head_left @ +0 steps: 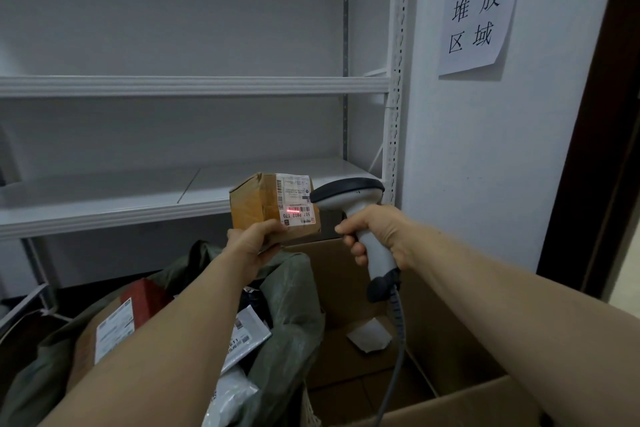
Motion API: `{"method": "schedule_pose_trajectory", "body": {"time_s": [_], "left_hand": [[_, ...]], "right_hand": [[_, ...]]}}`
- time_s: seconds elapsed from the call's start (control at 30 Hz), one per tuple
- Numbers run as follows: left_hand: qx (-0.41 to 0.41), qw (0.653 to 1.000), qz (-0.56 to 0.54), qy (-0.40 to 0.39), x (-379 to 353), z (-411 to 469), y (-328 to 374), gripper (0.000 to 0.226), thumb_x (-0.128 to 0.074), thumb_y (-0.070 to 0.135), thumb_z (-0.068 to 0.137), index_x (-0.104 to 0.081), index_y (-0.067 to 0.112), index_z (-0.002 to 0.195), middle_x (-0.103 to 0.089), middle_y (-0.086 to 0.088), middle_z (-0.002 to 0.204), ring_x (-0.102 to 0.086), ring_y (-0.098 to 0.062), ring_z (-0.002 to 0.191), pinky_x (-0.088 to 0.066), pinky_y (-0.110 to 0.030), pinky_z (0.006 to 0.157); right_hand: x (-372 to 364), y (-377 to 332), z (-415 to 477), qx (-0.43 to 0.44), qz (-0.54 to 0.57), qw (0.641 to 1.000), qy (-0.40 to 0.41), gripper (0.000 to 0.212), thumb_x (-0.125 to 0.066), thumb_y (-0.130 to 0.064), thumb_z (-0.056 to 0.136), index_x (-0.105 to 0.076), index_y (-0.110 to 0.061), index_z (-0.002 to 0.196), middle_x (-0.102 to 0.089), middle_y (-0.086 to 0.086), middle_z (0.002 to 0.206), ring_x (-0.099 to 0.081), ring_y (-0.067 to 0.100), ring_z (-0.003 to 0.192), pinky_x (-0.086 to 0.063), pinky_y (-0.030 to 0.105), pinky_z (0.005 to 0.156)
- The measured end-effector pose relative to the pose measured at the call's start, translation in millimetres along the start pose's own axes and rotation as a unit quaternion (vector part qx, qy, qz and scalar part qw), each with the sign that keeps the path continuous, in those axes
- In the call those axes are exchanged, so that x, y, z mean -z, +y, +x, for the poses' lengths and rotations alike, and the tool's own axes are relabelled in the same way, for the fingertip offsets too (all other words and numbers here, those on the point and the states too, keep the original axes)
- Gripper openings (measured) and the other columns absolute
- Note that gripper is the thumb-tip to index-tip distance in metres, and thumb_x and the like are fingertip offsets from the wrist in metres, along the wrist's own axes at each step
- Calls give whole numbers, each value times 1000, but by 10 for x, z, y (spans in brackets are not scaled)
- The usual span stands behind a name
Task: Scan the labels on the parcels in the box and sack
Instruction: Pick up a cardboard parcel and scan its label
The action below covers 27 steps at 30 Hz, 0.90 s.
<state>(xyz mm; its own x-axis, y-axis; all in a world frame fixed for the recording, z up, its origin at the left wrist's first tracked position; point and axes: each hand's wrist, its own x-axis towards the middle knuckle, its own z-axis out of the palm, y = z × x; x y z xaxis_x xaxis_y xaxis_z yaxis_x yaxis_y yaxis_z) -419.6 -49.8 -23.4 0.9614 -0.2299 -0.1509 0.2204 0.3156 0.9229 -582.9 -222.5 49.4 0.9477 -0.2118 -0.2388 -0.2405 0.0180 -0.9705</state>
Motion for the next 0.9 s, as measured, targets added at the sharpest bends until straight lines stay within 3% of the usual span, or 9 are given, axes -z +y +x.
{"method": "schedule_pose_trajectory", "body": {"time_s": [0.27,0.57,0.9], "left_hand": [[0,1000,5,-15,54,16,10,105,-87,10,41,-38,5,134,-58,-17,122,-64,-29,104,-59,-35,71],[-2,1000,8,-5,64,-4,-6,86,-82,4,60,-37,4,134,-57,-16,123,-62,-27,104,-59,-32,67],[1,1000,14,-3,69,-46,38,84,-82,4,60,-38,4,132,-56,-16,124,-62,-28,105,-59,-33,71]], "right_hand": [[-4,-34,-7,-4,-18,1000,-1,10,-67,-7,79,-58,-6,85,-57,3,56,-50,12,41,-44,22,41],[-22,-48,-25,-5,-28,1000,-1,9,-67,-7,80,-58,-6,83,-56,3,55,-49,11,40,-43,21,41],[-63,-65,-50,-10,-43,999,-3,9,-66,-8,82,-57,-6,81,-55,2,54,-48,11,40,-43,20,40]]}}
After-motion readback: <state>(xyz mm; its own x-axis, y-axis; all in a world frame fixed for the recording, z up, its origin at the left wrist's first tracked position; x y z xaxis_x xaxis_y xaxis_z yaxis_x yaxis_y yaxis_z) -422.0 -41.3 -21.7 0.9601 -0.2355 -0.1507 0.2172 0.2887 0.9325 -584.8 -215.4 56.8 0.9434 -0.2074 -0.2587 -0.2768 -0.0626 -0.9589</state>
